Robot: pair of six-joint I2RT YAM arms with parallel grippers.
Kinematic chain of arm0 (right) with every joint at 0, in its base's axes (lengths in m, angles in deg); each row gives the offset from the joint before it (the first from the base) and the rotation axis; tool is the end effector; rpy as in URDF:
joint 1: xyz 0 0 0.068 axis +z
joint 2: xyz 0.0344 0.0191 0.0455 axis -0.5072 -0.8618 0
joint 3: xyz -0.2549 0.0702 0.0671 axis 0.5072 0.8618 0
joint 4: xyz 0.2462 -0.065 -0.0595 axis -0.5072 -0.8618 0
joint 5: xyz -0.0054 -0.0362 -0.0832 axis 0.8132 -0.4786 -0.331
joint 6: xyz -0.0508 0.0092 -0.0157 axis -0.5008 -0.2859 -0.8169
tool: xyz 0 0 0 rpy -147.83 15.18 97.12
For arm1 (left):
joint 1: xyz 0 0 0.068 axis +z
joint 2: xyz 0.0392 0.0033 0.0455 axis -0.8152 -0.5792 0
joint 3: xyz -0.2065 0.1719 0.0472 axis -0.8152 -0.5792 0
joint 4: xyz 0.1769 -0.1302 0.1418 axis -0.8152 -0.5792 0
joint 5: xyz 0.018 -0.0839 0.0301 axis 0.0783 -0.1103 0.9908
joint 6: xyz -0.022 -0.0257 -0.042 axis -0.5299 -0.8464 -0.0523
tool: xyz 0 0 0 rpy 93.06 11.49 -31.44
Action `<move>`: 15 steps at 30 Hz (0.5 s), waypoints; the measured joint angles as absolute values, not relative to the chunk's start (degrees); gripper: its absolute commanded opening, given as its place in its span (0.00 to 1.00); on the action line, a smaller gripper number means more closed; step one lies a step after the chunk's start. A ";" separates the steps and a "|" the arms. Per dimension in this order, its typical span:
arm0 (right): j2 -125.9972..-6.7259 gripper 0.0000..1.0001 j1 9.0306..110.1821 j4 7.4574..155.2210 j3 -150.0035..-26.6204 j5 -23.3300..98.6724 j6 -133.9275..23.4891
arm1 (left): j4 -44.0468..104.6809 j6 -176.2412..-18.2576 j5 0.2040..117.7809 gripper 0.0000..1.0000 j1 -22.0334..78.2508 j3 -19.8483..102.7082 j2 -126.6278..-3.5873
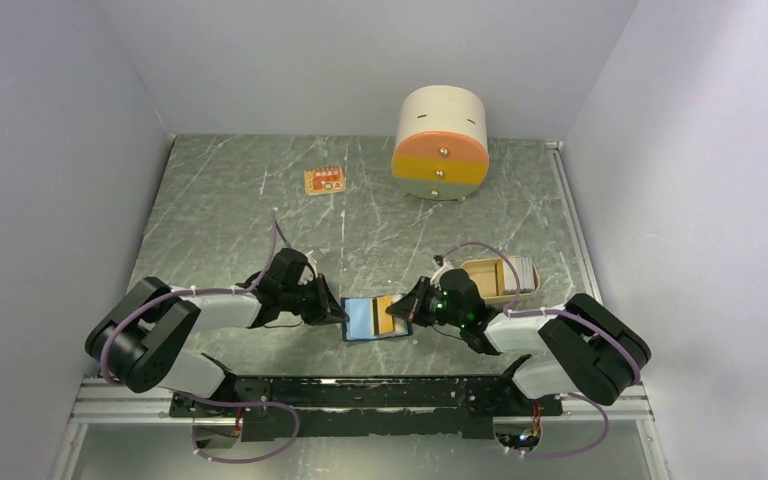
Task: Put the credit cards into the card holder
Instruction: Insert the credit card into the card holder.
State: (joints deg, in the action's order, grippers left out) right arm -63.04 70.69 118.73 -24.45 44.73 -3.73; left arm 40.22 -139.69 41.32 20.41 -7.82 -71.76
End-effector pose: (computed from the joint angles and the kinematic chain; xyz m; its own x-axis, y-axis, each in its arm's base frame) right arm 0.1569 0.1446 0.1191 -0.8710 0.3413 -0.3534 -0.1001 0.5809 0.8078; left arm 0.1839 -0.1438 0.1177 -0.9643 -0.2246 -0.1403 -0.0490 0.6721 -0.7388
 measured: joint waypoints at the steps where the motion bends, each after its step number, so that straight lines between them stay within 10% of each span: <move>1: -63.12 0.00 70.73 118.97 -24.38 44.71 -3.56 | 40.22 -139.71 41.32 0.12 20.41 -7.82 -71.76; 15: -63.58 0.07 70.99 120.76 -23.49 43.35 -3.07 | 40.20 -139.71 41.32 0.12 20.41 -7.84 -71.41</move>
